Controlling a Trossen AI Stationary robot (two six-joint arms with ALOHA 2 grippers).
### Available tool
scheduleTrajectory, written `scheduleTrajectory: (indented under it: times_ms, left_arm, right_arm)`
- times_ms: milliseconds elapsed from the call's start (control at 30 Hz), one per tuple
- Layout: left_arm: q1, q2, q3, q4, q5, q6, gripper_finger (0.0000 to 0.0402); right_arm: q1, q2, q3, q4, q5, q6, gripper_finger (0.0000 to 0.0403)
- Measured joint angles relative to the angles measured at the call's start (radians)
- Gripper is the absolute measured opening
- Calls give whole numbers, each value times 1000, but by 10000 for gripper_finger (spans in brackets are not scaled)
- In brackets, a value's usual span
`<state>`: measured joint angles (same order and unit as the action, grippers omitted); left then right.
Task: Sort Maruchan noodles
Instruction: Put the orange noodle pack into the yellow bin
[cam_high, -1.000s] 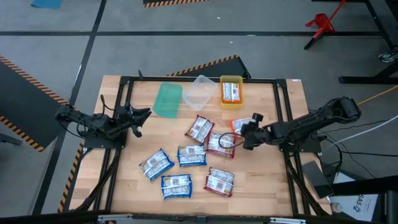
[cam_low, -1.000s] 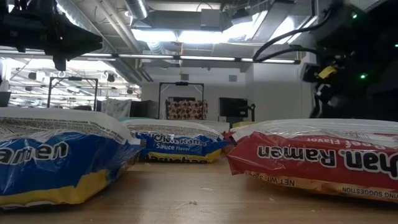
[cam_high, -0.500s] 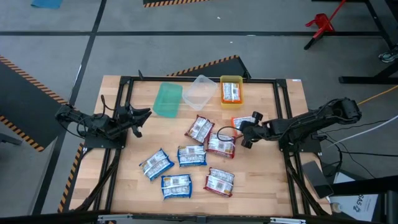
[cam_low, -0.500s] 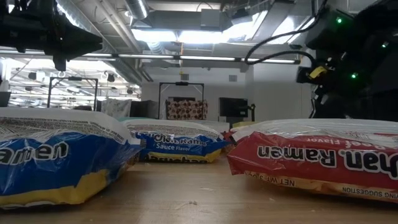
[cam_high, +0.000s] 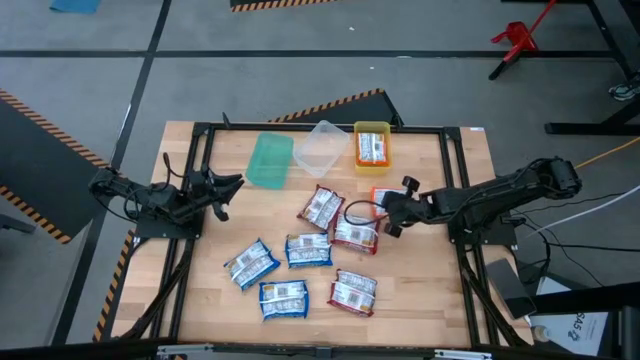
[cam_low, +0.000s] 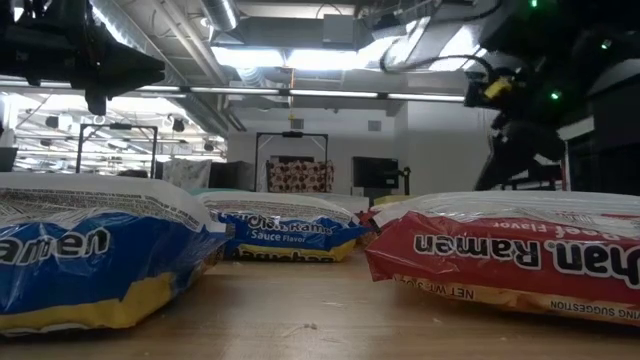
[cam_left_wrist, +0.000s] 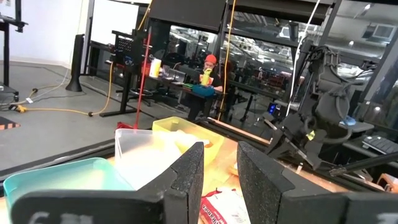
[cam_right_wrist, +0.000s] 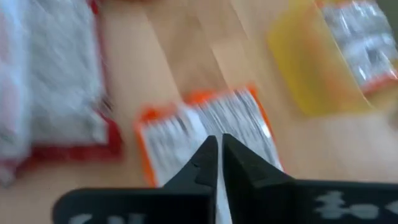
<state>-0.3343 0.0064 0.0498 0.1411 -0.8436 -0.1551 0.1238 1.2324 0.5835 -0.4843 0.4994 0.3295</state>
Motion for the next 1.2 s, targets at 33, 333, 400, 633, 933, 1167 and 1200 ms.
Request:
scheduleTrajectory:
  times_ms: [33,333,400,633,933,1167,1200]
  left_arm:
    - [0,0,0,0,0,0,90]
    - [0,0,0,-1,23,4,90]
    - [0,0,0,-1,23,5,90]
    - [0,0,0,-8,23,5,90]
    - [0,0,0,-23,23,3,90]
    - [0,0,0,-30,23,2,90]
    - [0,0,0,-30,23,2,90]
  right_arm:
    - [0,0,5,-51,9,14,21]
    - [9,-22,19,-232,-78,137,185]
    - [8,-22,19,-249,-81,146,224]
    - [6,-17,18,-274,5,204,279]
    - [7,-17,18,-268,-30,189,250]
    - [6,24,17,-265,-20,183,244]
    - [6,37,17,-265,-23,183,244]
